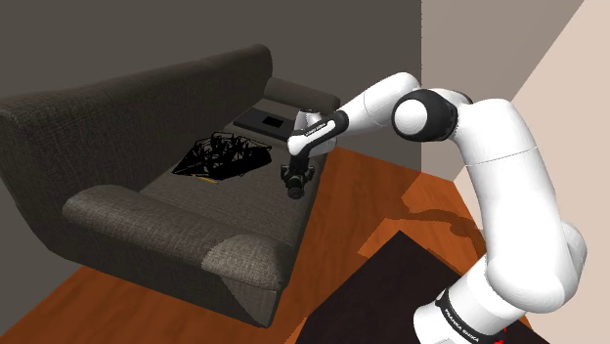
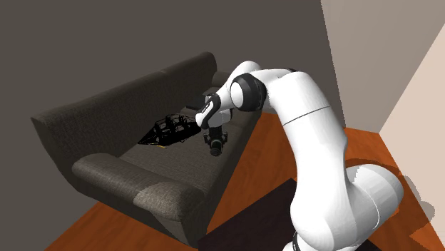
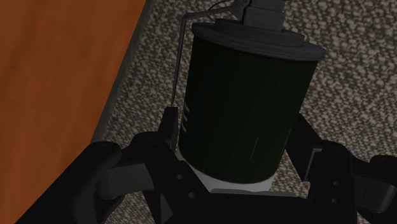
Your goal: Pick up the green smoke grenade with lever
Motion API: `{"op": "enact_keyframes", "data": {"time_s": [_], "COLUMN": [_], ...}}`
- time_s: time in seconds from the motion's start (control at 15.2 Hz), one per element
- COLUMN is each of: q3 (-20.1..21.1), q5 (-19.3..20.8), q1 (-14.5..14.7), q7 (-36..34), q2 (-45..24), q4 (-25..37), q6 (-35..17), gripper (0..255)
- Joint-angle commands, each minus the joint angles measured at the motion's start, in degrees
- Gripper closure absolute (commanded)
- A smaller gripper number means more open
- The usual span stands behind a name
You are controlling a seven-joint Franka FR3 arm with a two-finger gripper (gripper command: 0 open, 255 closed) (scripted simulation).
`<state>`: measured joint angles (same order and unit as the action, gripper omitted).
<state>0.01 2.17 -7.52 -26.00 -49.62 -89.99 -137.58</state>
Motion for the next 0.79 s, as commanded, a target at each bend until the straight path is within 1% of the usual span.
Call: {"op": "enact_keyframes", "data": {"time_s": [0.0,0.2,0.73], "q3": [0.0,0.0,0.1], "q5": [0.0,0.0,-0.1], "q1": [0.0,0.0,-0.1], "q7": [0.0,0.1,0.2], "q2": [0.0,-0.2,4.7], "q4": [-0.1,0.1,-1.5], "q6": [0.0,0.0,3.3], "gripper": [255,255,255]}}
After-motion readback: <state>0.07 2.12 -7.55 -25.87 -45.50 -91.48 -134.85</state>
